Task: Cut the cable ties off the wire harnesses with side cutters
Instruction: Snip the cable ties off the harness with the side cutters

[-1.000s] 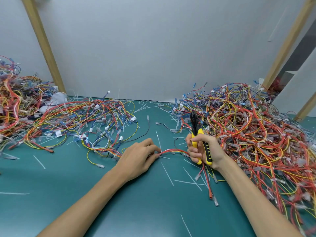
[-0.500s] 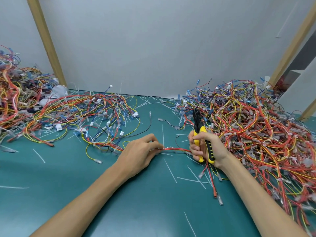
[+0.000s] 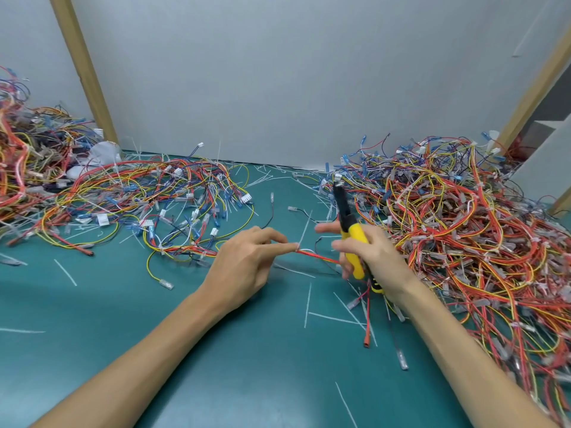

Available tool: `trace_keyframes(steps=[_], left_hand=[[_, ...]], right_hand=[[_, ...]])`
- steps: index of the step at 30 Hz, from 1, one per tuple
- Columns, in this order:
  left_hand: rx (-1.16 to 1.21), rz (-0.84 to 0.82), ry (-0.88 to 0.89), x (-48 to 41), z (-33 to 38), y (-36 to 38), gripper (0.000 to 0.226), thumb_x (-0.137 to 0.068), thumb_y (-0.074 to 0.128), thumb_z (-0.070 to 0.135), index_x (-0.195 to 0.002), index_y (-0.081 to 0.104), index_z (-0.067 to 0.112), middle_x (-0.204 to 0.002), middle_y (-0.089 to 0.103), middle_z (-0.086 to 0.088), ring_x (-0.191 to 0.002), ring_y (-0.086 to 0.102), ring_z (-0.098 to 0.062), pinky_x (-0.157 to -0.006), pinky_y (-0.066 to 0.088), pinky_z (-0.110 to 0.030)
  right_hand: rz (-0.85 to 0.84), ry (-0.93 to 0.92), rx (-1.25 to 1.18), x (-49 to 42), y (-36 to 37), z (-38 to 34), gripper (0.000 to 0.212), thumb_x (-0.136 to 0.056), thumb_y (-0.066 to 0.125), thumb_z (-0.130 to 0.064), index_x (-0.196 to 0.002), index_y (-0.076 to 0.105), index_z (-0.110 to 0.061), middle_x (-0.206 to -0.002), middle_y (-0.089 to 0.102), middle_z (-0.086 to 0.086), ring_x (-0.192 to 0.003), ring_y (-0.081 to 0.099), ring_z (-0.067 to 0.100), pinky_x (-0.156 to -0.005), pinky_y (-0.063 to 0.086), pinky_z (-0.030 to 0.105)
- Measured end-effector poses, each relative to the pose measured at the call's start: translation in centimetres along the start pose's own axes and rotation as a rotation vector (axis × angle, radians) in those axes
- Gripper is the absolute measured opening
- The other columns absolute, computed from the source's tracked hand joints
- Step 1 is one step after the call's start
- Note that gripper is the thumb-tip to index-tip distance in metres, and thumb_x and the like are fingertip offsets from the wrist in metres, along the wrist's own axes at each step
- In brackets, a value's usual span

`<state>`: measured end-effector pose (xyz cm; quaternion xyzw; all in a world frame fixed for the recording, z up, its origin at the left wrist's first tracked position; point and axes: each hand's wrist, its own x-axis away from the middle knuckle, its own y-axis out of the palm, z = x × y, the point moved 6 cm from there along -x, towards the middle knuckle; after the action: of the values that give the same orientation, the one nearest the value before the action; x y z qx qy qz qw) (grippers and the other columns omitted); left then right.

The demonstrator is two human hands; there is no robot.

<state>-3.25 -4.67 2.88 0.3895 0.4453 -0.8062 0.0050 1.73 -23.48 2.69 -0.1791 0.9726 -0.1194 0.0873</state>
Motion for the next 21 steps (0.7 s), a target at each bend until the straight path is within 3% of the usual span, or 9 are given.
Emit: trace_keyframes(steps=[3, 5, 8, 11, 14, 18, 21], left_hand=[[-0.027, 0.03, 0.038, 0.0, 0.3, 0.1, 0.036, -0.083, 0.065, -0.01, -0.108, 0.074, 0.015, -0.096, 0.069, 0.0, -0.074, 0.058, -0.025, -0.068, 0.045, -0.036], [-0.044, 0.017, 0.033, 0.0, 0.3, 0.5, 0.024, -0.088, 0.065, 0.0, -0.106, 0.072, 0.014, -0.092, 0.069, 0.001, -0.077, 0.057, -0.023, -0.071, 0.042, -0.034], [-0.078, -0.004, -0.05, 0.2, -0.1, 1.2, 0.012, -0.094, 0.058, 0.019, -0.101, 0.069, 0.019, -0.085, 0.065, 0.006, -0.079, 0.053, -0.019, -0.074, 0.037, -0.034], [-0.054, -0.085, -0.173, 0.4, -1.0, 2.0, 0.014, -0.097, 0.049, 0.029, -0.091, 0.061, 0.028, -0.076, 0.063, 0.015, -0.079, 0.048, -0.01, -0.083, 0.032, -0.037], [0.102, -0.178, -0.242, 0.6, -1.5, 2.7, 0.016, -0.1, 0.048, 0.026, -0.088, 0.058, 0.027, -0.075, 0.066, 0.018, -0.084, 0.049, -0.002, -0.091, 0.028, -0.035], [0.261, -0.26, -0.296, 0.5, -1.4, 2.8, 0.031, -0.098, 0.033, 0.035, -0.083, 0.058, 0.023, -0.078, 0.071, 0.016, -0.087, 0.056, -0.001, -0.1, 0.024, -0.032], [0.26, -0.284, -0.318, 0.7, -1.4, 2.9, 0.04, -0.099, 0.027, 0.036, -0.076, 0.054, 0.018, -0.067, 0.069, 0.009, -0.075, 0.058, -0.005, -0.1, 0.024, -0.032]], right_hand=[[0.075, 0.008, 0.166, 0.1, 1.1, 0.3, 0.019, -0.075, 0.071, -0.032, -0.09, 0.075, -0.021, -0.064, 0.065, 0.01, -0.048, 0.047, 0.014, -0.047, 0.042, 0.031], [0.081, 0.034, 0.14, 0.1, 1.3, 0.9, 0.008, -0.08, 0.072, -0.025, -0.085, 0.075, -0.019, -0.068, 0.065, 0.013, -0.048, 0.046, 0.012, -0.044, 0.04, 0.029], [0.06, 0.059, 0.059, 0.2, 1.1, 1.5, 0.014, -0.073, 0.074, -0.029, -0.08, 0.073, -0.017, -0.059, 0.058, -0.003, -0.046, 0.045, 0.007, -0.044, 0.037, 0.022], [0.046, 0.006, 0.088, 0.2, 1.5, 1.4, 0.016, -0.068, 0.076, -0.028, -0.079, 0.071, -0.018, -0.062, 0.061, -0.011, -0.054, 0.049, 0.002, -0.053, 0.037, 0.011], [0.069, -0.012, 0.108, 0.2, 1.6, 1.6, 0.017, -0.067, 0.077, -0.029, -0.078, 0.069, -0.019, -0.065, 0.06, -0.01, -0.059, 0.049, 0.004, -0.056, 0.038, 0.013], [0.089, -0.018, 0.1, 0.1, 1.6, 1.8, 0.018, -0.068, 0.076, -0.029, -0.077, 0.067, -0.018, -0.058, 0.052, -0.014, -0.053, 0.042, 0.002, -0.051, 0.033, 0.011], [0.064, -0.019, 0.082, 0.2, 1.7, 1.8, 0.018, -0.071, 0.076, -0.032, -0.074, 0.065, -0.017, -0.058, 0.048, -0.01, -0.053, 0.04, 0.006, -0.05, 0.031, 0.014]])
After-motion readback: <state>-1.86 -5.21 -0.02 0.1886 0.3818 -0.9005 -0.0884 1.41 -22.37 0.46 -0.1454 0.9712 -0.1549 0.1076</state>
